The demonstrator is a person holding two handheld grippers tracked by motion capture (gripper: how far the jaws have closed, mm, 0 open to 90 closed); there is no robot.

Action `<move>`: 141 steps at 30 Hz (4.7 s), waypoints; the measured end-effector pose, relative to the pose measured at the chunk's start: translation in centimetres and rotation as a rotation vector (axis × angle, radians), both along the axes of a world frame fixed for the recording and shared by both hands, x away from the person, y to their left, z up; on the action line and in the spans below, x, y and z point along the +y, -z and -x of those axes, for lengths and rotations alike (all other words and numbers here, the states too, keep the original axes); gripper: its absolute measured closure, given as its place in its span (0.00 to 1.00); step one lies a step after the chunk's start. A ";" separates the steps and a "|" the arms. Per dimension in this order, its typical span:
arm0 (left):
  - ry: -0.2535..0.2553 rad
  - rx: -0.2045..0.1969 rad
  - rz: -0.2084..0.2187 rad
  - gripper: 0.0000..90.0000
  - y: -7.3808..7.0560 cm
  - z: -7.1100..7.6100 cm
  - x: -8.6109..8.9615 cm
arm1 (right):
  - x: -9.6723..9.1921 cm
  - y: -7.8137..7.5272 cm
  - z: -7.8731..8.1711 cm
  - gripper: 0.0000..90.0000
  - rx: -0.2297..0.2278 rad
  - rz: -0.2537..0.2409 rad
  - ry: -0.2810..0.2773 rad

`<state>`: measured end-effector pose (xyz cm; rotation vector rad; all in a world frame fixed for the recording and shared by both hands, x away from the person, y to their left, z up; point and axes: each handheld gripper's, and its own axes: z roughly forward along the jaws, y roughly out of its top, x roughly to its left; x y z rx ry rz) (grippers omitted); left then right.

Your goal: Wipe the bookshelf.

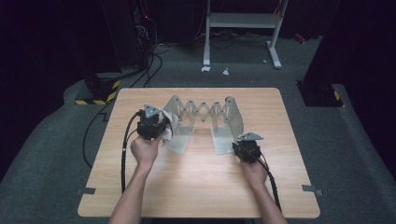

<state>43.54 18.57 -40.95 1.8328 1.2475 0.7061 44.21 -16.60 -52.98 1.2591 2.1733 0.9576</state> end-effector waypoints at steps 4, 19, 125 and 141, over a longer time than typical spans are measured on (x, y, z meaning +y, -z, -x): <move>0.001 0.009 -0.016 0.89 0.3 -0.6 -0.4 | 0.0 0.0 0.0 0.85 0.000 0.000 0.000; 0.020 0.033 -0.064 0.89 2.2 -1.1 -1.5 | 0.0 0.0 0.0 0.85 0.000 0.001 0.002; -0.010 0.131 -0.080 0.90 5.4 -5.5 -2.8 | 0.3 0.0 0.2 0.86 -0.017 0.028 -0.004; -0.018 0.130 -0.100 0.90 6.5 -5.0 -2.7 | 0.4 0.0 0.2 0.86 -0.020 0.031 -0.004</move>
